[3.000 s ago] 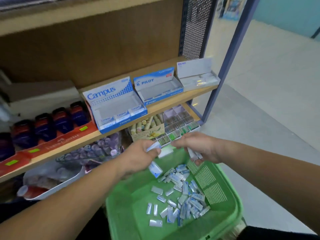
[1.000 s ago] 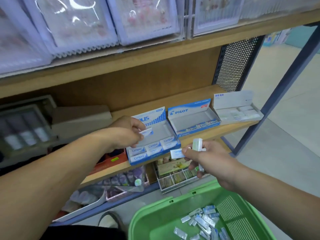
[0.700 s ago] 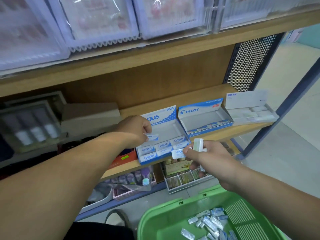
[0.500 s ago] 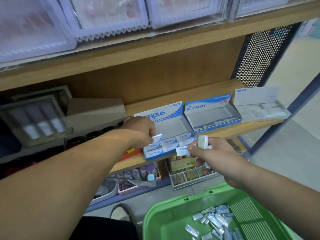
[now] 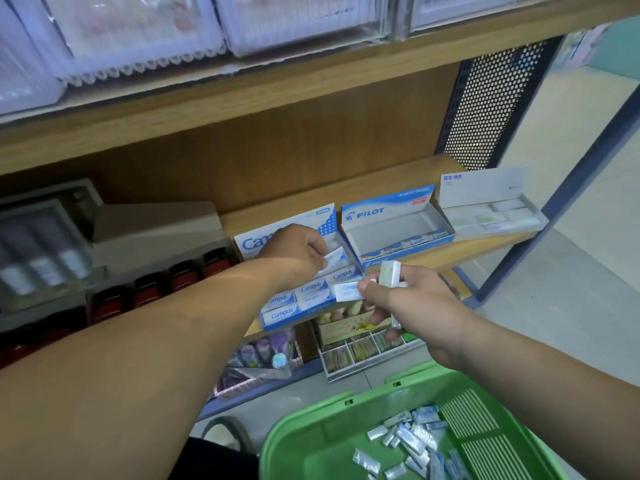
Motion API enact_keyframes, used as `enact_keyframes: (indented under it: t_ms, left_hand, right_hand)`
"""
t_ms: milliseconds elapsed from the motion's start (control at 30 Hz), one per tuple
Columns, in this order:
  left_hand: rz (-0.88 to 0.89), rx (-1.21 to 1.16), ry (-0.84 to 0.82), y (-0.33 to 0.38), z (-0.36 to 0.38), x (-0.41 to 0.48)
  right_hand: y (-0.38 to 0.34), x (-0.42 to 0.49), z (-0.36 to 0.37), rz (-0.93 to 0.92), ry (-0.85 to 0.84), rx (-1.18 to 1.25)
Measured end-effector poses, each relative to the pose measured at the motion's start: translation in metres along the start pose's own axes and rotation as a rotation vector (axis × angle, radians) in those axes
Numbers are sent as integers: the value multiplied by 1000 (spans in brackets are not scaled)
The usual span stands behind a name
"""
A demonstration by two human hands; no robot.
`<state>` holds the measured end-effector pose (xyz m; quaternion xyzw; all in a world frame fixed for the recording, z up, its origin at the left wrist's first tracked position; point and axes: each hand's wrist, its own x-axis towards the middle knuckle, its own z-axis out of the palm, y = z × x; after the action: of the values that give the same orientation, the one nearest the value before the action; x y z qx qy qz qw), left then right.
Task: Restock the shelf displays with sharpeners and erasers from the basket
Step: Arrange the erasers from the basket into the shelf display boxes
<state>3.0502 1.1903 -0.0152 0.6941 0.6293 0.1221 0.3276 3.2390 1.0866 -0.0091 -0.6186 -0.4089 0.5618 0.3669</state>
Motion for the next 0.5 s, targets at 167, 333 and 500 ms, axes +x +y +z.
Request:
enact_keyframes:
  t_ms: [167,333,500]
  left_hand:
    - [-45,-61,2,1,14,8]
    - [-46,75,-50,10,16,6]
    - [78,-110,-147,36,2,-11]
  right_hand:
    - [-3,-1,1,0,-20,-16]
    - [-2,0,-4,-47,-33,-82]
    - [1,6,-13,-59,-13,-12]
